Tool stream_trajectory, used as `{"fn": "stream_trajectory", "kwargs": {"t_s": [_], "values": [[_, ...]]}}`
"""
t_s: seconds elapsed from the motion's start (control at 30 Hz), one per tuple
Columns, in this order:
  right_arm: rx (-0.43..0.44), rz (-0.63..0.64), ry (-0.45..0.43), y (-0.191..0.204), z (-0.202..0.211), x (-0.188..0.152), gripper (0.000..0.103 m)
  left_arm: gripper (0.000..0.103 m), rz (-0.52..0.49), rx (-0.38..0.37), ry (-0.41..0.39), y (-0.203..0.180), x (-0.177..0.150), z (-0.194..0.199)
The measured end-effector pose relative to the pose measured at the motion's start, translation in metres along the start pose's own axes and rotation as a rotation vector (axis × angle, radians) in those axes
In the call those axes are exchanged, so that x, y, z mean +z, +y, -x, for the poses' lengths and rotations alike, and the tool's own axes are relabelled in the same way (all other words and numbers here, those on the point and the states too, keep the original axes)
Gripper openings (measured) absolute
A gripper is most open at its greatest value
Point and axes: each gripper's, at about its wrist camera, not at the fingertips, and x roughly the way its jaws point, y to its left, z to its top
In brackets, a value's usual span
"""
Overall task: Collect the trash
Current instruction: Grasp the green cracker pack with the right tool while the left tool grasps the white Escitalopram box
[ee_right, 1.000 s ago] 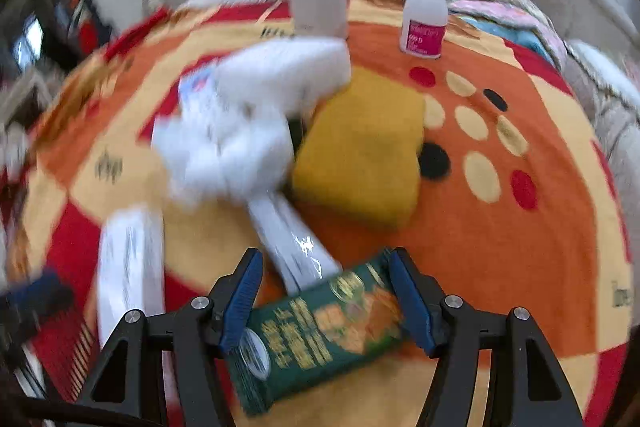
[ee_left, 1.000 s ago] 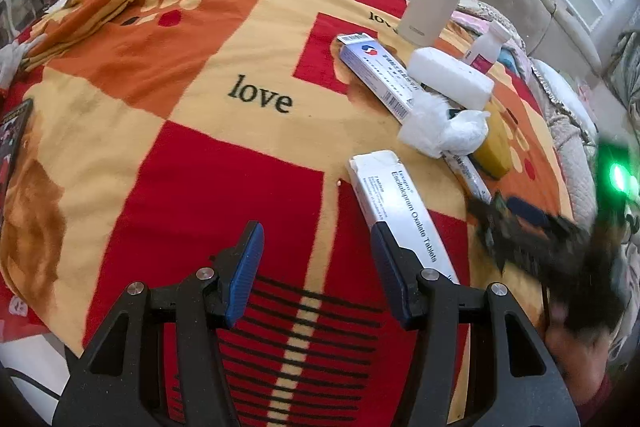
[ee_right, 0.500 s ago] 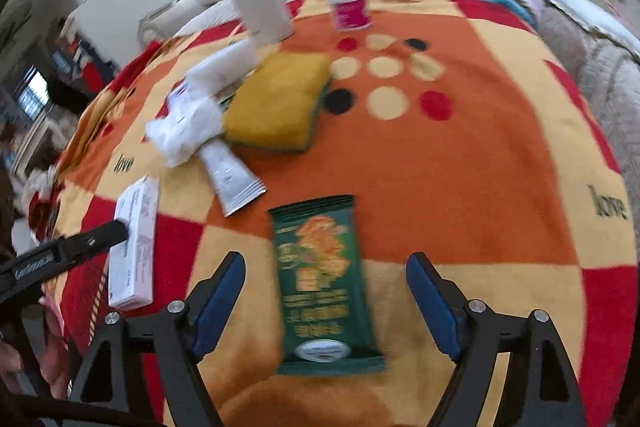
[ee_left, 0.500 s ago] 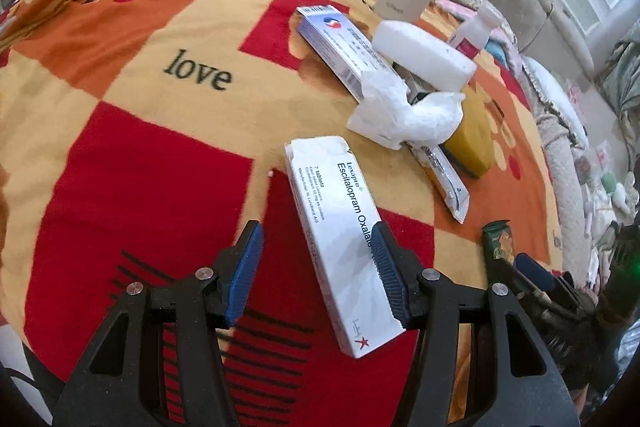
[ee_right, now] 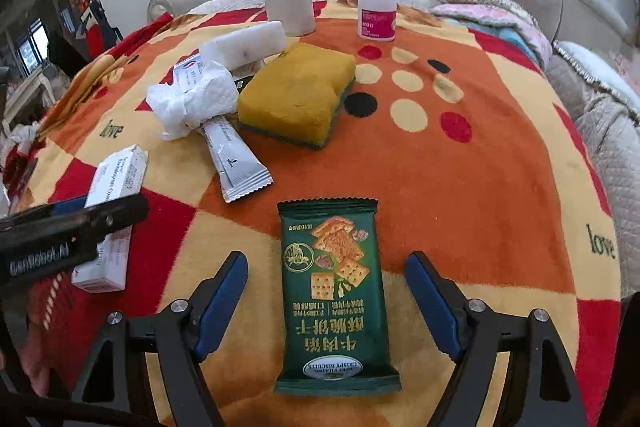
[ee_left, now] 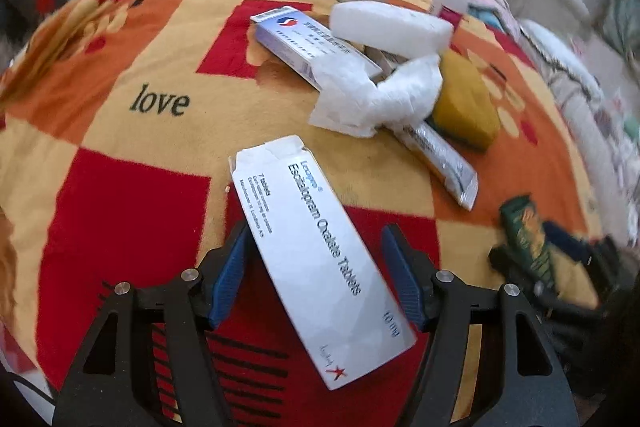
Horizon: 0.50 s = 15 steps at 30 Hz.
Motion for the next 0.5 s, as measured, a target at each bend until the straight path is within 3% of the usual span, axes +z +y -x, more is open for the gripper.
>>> {"fn": "stream_trajectory", "kwargs": {"t_s": [0.07, 0.17, 0.3, 0.5], "values": [[0.002, 0.002, -0.008, -0.001, 0.001, 0.0, 0.062, 0.062, -0.019, 0.002, -0.011, 0.001, -0.004, 0.001], [0.009, -0.01, -0.014, -0.005, 0.004, 0.002, 0.042, 0.047, -0.018, -0.006, -0.018, 0.006, -0.006, 0.004], [0.027, -0.03, -0.014, -0.011, 0.011, 0.001, 0.039, 0.041, 0.015, -0.093, 0.006, 0.011, -0.005, 0.011], [0.044, -0.051, -0.042, -0.017, 0.031, -0.002, 0.039, 0.041, -0.006, -0.133, -0.025, -0.004, -0.004, 0.03]]}}
